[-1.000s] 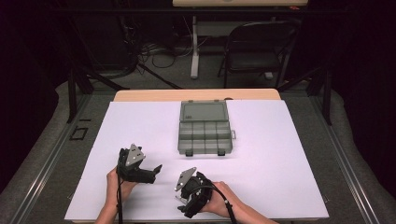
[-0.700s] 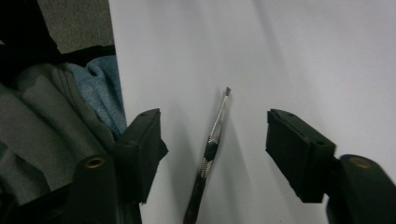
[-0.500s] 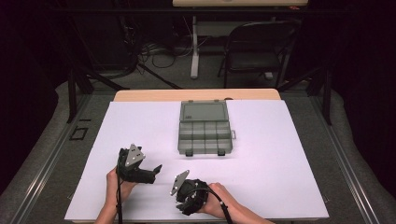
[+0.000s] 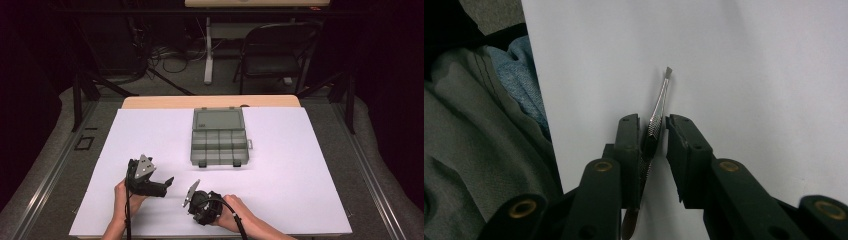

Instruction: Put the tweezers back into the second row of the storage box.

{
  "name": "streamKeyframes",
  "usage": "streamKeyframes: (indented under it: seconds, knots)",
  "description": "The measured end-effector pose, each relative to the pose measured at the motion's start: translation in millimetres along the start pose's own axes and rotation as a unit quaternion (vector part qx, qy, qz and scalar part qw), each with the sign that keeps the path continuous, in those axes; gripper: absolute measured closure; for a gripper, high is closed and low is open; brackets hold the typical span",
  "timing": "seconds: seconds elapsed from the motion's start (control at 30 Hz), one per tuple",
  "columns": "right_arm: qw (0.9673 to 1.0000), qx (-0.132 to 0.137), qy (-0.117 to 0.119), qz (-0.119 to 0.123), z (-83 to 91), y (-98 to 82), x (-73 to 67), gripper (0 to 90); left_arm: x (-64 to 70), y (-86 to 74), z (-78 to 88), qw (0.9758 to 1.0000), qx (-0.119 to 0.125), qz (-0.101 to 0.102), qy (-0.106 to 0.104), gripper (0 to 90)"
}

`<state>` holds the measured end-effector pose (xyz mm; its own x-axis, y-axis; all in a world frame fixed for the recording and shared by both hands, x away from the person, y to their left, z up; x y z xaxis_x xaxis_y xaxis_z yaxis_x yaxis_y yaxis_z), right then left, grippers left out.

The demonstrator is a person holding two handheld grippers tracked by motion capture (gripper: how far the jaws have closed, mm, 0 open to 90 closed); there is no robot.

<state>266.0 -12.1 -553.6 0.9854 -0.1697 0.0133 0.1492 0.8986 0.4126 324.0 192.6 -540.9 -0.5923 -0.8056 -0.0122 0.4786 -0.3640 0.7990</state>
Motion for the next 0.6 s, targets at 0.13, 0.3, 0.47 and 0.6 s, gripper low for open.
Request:
streamKeyframes:
  seconds: [0.13,0.3,0.47,0.6]
  knots:
    - [0.9999,-0.004,0.008,-0.009,-0.4,0.4,4.8,81.1,0.1,0.0,0.0,1.0,0.0,0.0,0.0,0.2]
    - [0.9999,-0.002,0.009,-0.012,-0.4,0.1,6.1,84.3,-0.1,-0.4,-0.1,1.0,0.0,0.001,0.0,0.2]
    - [1.0,0.005,0.003,-0.005,-0.1,-0.8,5.0,84.7,0.3,-0.1,0.0,1.0,0.001,-0.003,-0.001,0.2]
    - [0.9999,0.013,0.004,-0.002,3.0,-0.7,4.9,84.9,0.3,0.1,0.6,1.0,0.003,-0.005,0.003,0.2]
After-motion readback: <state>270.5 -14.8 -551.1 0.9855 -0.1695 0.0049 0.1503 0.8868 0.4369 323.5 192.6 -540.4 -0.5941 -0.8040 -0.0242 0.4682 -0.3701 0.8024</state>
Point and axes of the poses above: each handheld gripper's, and its own axes: z roughly backward along the jaws, y roughly out of its top, x roughly to its right, the point moved 2 cm from there along -z, roughly forward along the jaws, and after that the axes turned 8 degrees about z, right-handed, at the moved point
